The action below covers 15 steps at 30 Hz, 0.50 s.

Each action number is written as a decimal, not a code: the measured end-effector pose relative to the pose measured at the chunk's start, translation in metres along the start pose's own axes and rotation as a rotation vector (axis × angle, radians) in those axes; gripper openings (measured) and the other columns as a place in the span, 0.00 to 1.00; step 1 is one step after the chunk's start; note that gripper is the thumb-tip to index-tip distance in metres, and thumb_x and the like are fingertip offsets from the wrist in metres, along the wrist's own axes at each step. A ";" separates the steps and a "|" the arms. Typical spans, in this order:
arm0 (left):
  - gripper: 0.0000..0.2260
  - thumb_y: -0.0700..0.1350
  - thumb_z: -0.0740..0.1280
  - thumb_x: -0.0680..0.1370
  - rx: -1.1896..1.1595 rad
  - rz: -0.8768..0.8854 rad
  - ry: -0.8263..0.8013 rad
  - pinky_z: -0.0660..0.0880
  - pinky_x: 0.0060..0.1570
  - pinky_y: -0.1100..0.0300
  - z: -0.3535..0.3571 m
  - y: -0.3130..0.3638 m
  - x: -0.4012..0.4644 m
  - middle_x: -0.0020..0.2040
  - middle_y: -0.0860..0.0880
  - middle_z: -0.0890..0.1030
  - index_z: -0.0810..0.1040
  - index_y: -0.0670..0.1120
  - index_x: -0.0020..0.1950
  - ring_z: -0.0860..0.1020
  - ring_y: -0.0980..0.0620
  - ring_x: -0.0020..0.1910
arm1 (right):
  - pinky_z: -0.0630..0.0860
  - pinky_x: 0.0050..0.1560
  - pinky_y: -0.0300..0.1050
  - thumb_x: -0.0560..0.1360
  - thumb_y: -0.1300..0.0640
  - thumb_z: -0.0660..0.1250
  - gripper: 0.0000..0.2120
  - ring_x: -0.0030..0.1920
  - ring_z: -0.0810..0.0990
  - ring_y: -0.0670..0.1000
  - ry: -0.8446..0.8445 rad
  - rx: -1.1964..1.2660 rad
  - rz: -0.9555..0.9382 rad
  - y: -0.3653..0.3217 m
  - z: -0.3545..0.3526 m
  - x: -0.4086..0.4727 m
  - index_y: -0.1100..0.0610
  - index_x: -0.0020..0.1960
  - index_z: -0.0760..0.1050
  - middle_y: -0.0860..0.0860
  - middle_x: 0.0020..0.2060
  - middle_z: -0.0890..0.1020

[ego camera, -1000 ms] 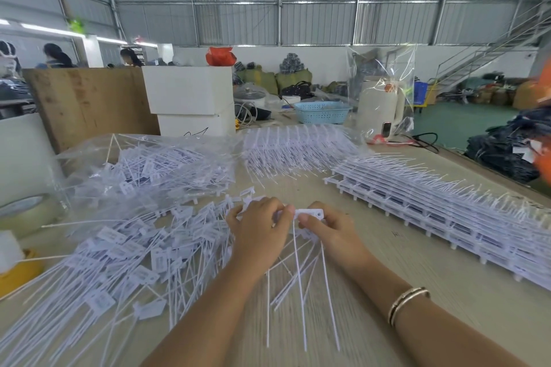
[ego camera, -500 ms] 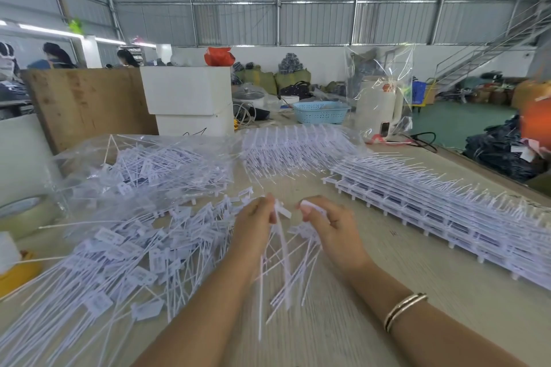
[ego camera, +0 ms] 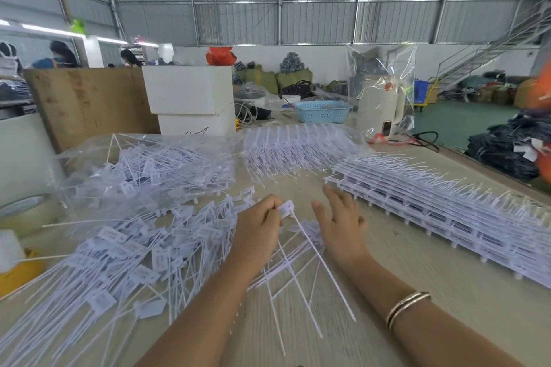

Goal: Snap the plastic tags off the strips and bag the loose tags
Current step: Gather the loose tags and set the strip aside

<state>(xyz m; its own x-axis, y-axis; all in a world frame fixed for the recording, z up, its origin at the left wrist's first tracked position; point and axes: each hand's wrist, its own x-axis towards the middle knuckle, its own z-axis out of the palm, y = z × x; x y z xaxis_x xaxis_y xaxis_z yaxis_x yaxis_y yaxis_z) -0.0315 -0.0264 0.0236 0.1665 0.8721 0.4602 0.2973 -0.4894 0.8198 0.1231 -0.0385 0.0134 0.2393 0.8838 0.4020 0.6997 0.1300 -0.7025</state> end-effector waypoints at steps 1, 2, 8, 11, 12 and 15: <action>0.13 0.37 0.58 0.79 0.065 0.017 -0.033 0.61 0.24 0.67 0.001 -0.001 0.000 0.32 0.44 0.76 0.73 0.48 0.37 0.64 0.59 0.22 | 0.52 0.61 0.44 0.80 0.43 0.53 0.17 0.68 0.61 0.44 0.002 0.077 -0.049 -0.002 -0.002 -0.002 0.44 0.66 0.69 0.41 0.64 0.68; 0.12 0.39 0.58 0.79 0.136 0.035 -0.063 0.61 0.24 0.66 0.001 -0.002 0.000 0.34 0.44 0.77 0.74 0.50 0.39 0.65 0.59 0.22 | 0.52 0.59 0.43 0.78 0.41 0.52 0.15 0.65 0.64 0.42 -0.031 0.146 -0.084 -0.005 -0.004 -0.004 0.40 0.60 0.71 0.38 0.59 0.70; 0.08 0.44 0.61 0.79 0.256 0.124 -0.003 0.70 0.34 0.63 0.008 -0.006 0.000 0.44 0.56 0.76 0.71 0.56 0.55 0.73 0.59 0.31 | 0.54 0.60 0.46 0.77 0.45 0.62 0.09 0.52 0.73 0.42 -0.115 0.101 -0.142 -0.011 -0.001 -0.005 0.47 0.42 0.76 0.40 0.41 0.78; 0.06 0.45 0.61 0.79 0.291 0.127 0.113 0.71 0.47 0.59 0.004 -0.007 0.004 0.49 0.57 0.75 0.72 0.55 0.52 0.76 0.59 0.41 | 0.63 0.61 0.53 0.77 0.48 0.63 0.11 0.50 0.75 0.55 -0.084 0.284 -0.104 -0.004 -0.004 -0.004 0.54 0.41 0.75 0.45 0.39 0.78; 0.07 0.45 0.60 0.80 0.331 0.131 0.121 0.70 0.49 0.56 0.003 -0.007 0.004 0.46 0.57 0.76 0.72 0.56 0.45 0.76 0.57 0.41 | 0.66 0.58 0.55 0.78 0.49 0.63 0.11 0.47 0.74 0.55 -0.084 0.352 -0.107 -0.003 -0.006 -0.005 0.54 0.40 0.73 0.44 0.36 0.76; 0.17 0.47 0.59 0.80 0.441 0.121 0.089 0.64 0.42 0.55 0.002 -0.007 0.003 0.30 0.53 0.71 0.65 0.54 0.31 0.71 0.54 0.31 | 0.66 0.56 0.57 0.79 0.50 0.61 0.11 0.42 0.72 0.48 -0.170 0.390 -0.155 -0.003 -0.008 -0.007 0.46 0.38 0.72 0.40 0.33 0.74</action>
<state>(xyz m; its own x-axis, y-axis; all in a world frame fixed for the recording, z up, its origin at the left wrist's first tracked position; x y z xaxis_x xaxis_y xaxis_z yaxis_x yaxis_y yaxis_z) -0.0310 -0.0197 0.0183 0.1492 0.7959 0.5867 0.6551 -0.5240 0.5443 0.1244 -0.0482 0.0173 0.0154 0.8976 0.4405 0.4052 0.3971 -0.8235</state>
